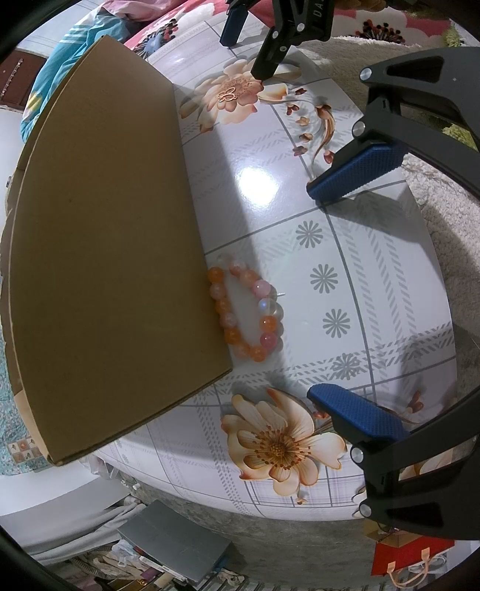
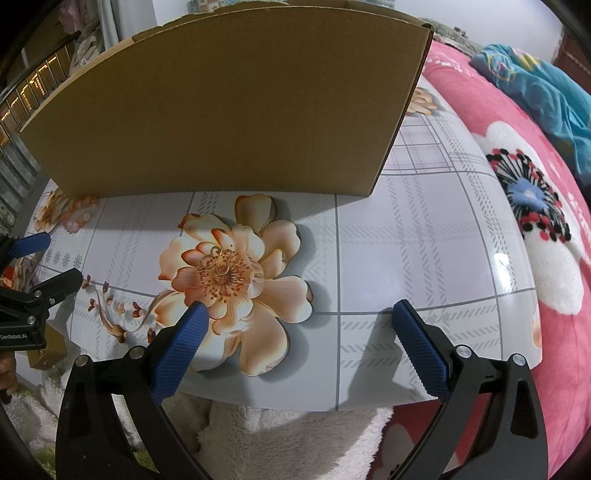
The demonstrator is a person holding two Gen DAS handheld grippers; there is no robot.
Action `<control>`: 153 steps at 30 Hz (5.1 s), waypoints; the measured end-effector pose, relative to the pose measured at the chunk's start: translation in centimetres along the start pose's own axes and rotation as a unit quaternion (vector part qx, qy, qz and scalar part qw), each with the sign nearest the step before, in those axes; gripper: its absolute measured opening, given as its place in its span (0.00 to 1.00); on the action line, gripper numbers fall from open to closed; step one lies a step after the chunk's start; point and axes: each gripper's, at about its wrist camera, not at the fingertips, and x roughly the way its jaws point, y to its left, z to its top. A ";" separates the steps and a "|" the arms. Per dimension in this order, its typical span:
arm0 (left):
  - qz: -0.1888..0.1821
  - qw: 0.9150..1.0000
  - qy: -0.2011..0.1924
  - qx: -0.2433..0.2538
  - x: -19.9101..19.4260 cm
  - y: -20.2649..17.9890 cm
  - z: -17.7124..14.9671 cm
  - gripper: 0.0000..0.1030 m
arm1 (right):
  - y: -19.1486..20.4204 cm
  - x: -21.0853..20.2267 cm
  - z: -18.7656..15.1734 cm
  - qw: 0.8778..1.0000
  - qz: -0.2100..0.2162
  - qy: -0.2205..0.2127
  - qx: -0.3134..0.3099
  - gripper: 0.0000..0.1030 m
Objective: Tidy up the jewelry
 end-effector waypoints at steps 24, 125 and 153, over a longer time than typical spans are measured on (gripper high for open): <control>0.000 1.000 -0.002 -0.001 0.0 0.0 -0.1 0.95 | -0.3 0.3 0.1 1.000 0.001 0.006 0.002 0.92; -0.076 0.989 -0.095 0.087 0.4 0.3 1.0 0.12 | 3.2 -0.5 0.7 0.987 0.098 -0.052 -0.117 0.17; -0.076 0.989 -0.095 0.088 0.4 0.3 1.0 0.12 | 3.2 -0.4 1.2 0.983 0.144 -0.037 -0.106 0.28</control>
